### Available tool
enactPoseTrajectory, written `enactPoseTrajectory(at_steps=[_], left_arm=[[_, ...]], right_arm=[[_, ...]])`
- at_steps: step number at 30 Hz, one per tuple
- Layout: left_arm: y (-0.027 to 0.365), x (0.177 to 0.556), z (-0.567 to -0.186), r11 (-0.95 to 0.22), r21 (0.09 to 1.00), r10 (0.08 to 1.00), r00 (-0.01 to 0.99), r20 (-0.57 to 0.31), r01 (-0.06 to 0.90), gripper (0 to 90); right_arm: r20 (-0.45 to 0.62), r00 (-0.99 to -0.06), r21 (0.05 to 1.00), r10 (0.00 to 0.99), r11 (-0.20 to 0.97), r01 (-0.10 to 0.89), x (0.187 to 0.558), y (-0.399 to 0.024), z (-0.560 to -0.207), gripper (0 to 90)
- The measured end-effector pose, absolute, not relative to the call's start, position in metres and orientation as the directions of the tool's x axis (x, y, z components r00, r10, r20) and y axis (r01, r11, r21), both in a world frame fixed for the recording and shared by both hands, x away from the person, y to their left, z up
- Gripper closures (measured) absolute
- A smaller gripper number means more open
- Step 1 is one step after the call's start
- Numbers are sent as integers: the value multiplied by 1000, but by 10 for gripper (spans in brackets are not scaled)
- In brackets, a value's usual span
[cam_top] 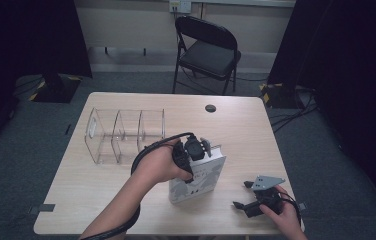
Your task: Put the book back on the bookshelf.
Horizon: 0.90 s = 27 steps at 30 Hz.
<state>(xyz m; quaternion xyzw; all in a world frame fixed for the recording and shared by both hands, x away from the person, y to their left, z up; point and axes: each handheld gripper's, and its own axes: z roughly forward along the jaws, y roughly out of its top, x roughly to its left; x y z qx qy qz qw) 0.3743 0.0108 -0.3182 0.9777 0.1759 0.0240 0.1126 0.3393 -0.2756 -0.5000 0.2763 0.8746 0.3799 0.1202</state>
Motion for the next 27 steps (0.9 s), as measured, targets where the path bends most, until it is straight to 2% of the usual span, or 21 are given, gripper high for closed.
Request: enactPoseTrajectory(at_steps=[7, 14, 27], left_arm=[[8, 374, -318, -920, 203, 343, 939, 8, 334, 505], [5, 373, -316, -901, 179, 402, 916, 4, 395, 527], [15, 368, -310, -878, 177, 454, 891, 6, 446, 531]], right_arm=[[1, -820, 730, 573, 560, 392, 339, -276, -500, 122], [1, -821, 730, 571, 561, 391, 339, -276, -500, 121], [3, -820, 730, 572, 559, 393, 339, -276, -500, 121]])
